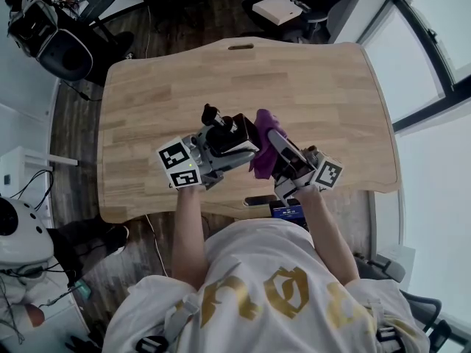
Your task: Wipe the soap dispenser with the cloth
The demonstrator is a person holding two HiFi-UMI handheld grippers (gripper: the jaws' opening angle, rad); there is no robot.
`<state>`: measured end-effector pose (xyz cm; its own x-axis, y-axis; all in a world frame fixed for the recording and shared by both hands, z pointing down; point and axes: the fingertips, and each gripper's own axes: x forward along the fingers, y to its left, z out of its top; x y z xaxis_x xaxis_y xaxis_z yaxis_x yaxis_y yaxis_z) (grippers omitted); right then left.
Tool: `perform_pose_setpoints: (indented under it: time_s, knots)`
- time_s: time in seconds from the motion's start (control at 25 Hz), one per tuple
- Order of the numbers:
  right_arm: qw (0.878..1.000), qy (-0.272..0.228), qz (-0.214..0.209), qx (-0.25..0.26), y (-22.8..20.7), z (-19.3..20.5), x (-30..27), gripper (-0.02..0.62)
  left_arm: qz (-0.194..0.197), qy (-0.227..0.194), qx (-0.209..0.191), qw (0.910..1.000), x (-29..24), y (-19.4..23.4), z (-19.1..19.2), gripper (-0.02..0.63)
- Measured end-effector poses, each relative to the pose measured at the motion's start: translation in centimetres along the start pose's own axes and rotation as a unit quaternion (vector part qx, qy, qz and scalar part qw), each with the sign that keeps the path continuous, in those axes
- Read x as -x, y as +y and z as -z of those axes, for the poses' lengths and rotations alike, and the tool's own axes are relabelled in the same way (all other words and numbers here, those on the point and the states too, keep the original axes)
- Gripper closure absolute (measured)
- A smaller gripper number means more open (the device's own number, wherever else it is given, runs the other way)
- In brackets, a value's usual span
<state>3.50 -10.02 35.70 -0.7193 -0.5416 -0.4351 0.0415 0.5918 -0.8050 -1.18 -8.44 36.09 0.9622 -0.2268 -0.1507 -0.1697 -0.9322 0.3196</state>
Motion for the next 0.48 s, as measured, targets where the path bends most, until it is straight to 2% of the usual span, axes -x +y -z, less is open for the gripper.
perform_pose_setpoints:
  time_s: [0.08, 0.2, 0.48]
  knots:
    - [1.000, 0.002, 0.011, 0.023, 0.3, -0.2, -0.3, 0.545, 0.001, 0.015, 0.001, 0.9999, -0.3, -0.1, 0.7, 0.250]
    - [0.996, 0.047, 0.031, 0.068, 0.5, 0.4, -0.8, 0.545, -0.005, 0.024, 0.008, 0.9997, -0.5, 0.3, 1.3, 0.250]
    - [0.978, 0.136, 0.079, 0.138, -0.6, 1.8, -0.7, 0.545, -0.036, 0.088, -0.009, 0.9954, -0.4, 1.6, 3.9, 0.250]
